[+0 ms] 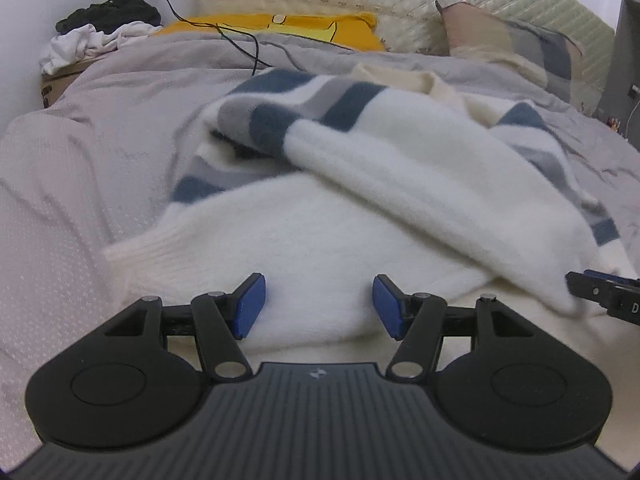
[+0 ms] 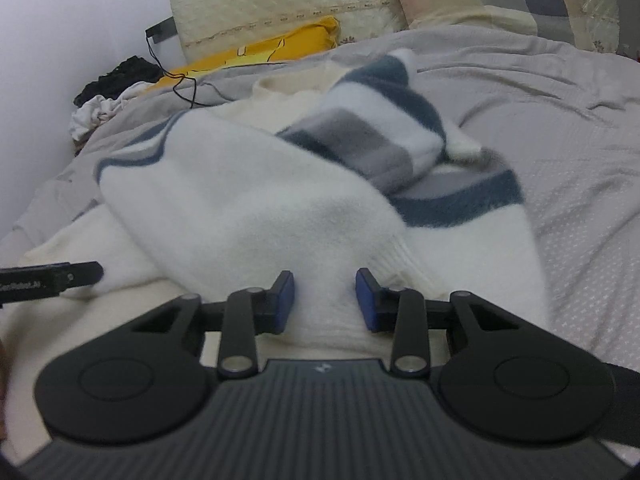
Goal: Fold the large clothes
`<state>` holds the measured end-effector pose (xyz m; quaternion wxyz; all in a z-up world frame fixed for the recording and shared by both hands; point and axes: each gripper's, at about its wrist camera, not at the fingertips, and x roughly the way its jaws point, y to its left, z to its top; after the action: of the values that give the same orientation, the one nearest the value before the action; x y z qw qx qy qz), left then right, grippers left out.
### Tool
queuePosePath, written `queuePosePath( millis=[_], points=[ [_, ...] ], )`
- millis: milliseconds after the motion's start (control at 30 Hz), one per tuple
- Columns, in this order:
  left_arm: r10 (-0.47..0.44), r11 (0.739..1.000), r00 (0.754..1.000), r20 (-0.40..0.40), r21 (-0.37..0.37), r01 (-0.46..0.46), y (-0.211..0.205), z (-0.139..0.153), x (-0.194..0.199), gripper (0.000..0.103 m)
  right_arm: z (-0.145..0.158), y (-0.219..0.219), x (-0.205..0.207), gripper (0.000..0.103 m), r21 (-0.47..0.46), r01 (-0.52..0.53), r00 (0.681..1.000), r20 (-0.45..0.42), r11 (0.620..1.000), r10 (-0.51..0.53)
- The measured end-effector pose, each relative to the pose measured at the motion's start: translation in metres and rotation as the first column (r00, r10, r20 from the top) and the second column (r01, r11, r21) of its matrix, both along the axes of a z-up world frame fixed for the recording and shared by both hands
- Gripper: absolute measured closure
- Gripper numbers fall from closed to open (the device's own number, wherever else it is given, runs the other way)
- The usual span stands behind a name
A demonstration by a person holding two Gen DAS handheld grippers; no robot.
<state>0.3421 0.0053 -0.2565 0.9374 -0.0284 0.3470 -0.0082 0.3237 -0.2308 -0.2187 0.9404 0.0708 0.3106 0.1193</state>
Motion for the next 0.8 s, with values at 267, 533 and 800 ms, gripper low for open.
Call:
queuePosePath(
  millis=[267, 533, 800],
  points=[
    [0.003, 0.999, 1.000, 0.015, -0.032, -0.002, 0.006, 0.007, -0.016, 0.038, 0.001, -0.004, -0.002, 0.067, 0.037, 0.004, 1.000, 0.002, 0.999, -0.004],
    [0.099, 0.981, 0.995, 0.034, -0.172, -0.091, 0.045, 0.050, -0.071, 0.038, 0.027, -0.021, -0.032, 0.063, 0.116, 0.042, 0.999, -0.017, 0.992, -0.041],
    [0.242, 0.842, 0.959, -0.150, -0.459, -0.284, 0.114, 0.049, -0.129, 0.039, 0.048, -0.046, -0.088, 0.054, 0.187, 0.167, 0.984, -0.098, 0.968, -0.151]
  ],
)
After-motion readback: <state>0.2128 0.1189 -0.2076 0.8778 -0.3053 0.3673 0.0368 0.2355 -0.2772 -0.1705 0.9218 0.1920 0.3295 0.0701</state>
